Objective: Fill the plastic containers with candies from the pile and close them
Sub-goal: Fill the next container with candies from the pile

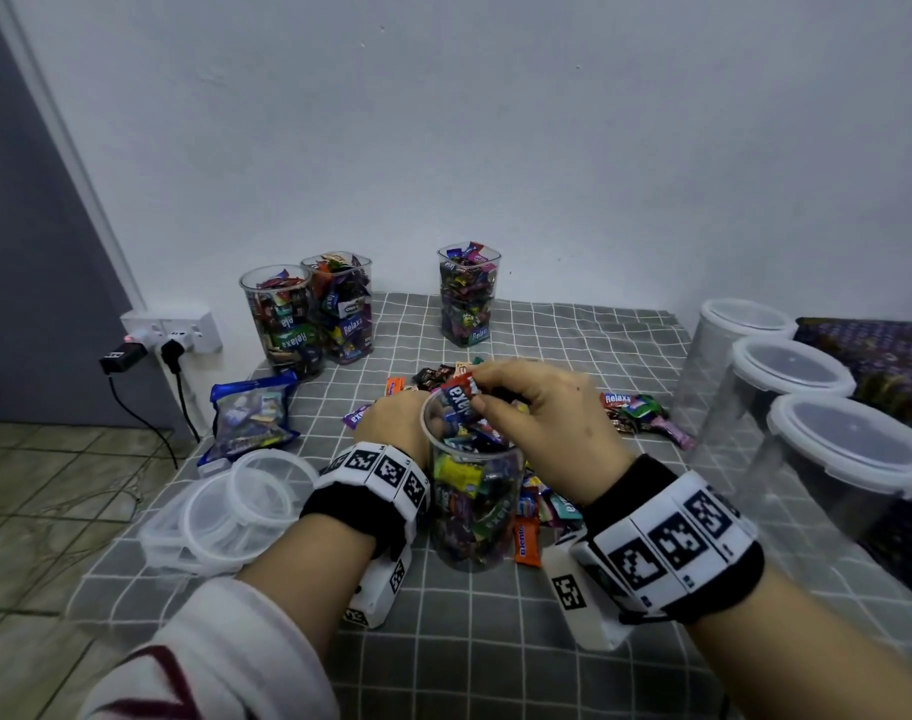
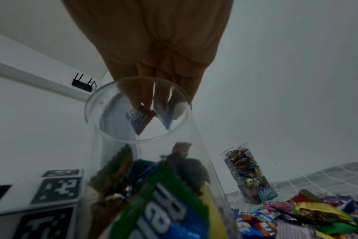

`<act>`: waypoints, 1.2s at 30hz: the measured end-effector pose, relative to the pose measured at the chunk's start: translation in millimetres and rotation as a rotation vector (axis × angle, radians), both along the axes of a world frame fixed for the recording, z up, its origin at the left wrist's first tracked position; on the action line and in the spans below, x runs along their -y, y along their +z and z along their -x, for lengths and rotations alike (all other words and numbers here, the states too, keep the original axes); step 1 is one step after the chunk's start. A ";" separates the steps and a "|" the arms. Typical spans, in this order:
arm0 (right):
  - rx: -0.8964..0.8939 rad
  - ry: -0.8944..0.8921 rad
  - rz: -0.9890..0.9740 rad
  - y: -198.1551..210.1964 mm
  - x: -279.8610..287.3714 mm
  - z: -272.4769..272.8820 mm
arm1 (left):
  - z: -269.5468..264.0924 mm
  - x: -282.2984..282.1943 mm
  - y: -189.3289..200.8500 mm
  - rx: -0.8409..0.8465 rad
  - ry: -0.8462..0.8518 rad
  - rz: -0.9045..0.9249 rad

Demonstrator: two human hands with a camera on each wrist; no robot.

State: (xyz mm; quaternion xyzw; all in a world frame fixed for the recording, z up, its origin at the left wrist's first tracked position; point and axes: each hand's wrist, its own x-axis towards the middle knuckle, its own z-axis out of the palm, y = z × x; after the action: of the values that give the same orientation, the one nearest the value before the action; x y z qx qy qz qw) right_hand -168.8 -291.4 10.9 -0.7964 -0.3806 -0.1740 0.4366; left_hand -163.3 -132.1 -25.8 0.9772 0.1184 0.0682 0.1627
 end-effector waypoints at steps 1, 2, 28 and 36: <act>-0.005 0.002 -0.008 -0.2 0.2 0.7 | 0.2 -0.1 -0.5 0.003 0.010 0.013; -0.008 0.004 -0.018 -0.3 0.7 1.8 | -0.3 -0.8 -1.6 0.011 0.012 0.021; -0.645 0.158 -0.005 -23.2 13.6 5.6 | 37.2 -22.7 55.3 0.547 -0.078 0.788; -0.643 0.142 -0.011 -25.8 13.8 4.9 | 44.5 0.6 58.3 0.470 -0.258 0.693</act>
State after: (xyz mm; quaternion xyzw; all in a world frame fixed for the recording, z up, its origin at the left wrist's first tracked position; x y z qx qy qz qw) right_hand -173.7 -305.2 -15.0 -0.7796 -0.2770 0.1154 0.5497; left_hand -207.8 -132.7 32.4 0.8294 -0.0291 0.2242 0.5108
